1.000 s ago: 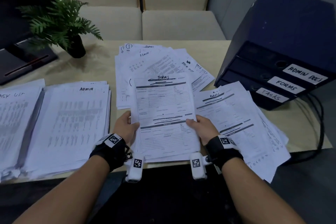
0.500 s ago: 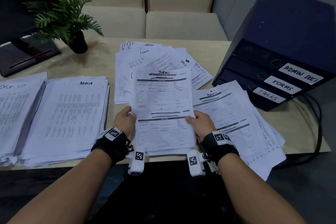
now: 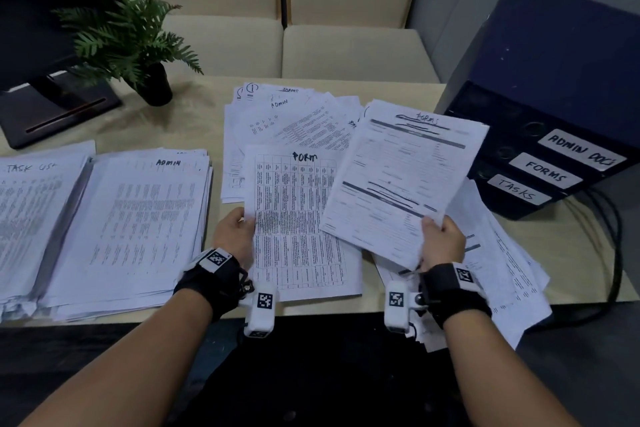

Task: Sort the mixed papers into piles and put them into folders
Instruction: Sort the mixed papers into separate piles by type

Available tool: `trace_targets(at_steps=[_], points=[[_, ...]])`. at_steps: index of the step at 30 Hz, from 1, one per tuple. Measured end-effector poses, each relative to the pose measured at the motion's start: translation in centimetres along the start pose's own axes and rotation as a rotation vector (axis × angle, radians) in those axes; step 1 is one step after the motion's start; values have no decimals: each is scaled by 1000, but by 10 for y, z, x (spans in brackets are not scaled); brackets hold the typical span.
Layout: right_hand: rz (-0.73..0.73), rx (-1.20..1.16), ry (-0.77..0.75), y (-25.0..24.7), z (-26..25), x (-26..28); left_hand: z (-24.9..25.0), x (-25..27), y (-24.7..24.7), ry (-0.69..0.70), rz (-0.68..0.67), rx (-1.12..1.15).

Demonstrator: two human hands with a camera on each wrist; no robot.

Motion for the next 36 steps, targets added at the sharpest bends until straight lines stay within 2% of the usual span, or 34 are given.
trace_targets(at_steps=[4, 8, 12, 15, 17, 19, 22, 24, 27, 32, 36], points=[[-113, 52, 80, -1, 5, -5, 2, 1, -1, 20, 11, -38], [-298, 163, 185, 23, 22, 8, -2, -2, 5, -42, -35, -48], [-430, 277, 132, 47, 32, 30, -9, -1, 11, -86, -121, -77], [-518, 365, 153, 58, 43, 41, -11, 2, 12, -82, -172, -170], [-505, 487, 110, 60, 45, 40, -12, 2, 11, -72, -160, -235], [-337, 539, 10, 51, 38, 33, -12, 1, 8, -66, -152, -250], [-82, 413, -65, 29, 24, 20, -15, -3, 4, -64, -141, -250], [-23, 340, -59, 20, 19, 15, -18, -6, 2, -84, -141, -231], [-88, 342, -19, 25, 23, 16, -17, -8, 3, -108, -147, -206], [-359, 446, 85, 57, 43, 41, -8, -1, 10, -58, -150, -100], [-433, 458, 84, 71, 49, 51, 0, 1, 9, 33, -165, -248]])
Point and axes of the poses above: each hand's wrist, its own x-axis away from the middle knuckle, its own y-axis out of the palm, z = x × y, the point moved 5 cm from there along -x, towards the middle knuckle, and after that the axes turned 15 degrees about -x, right-handed, at the moved point
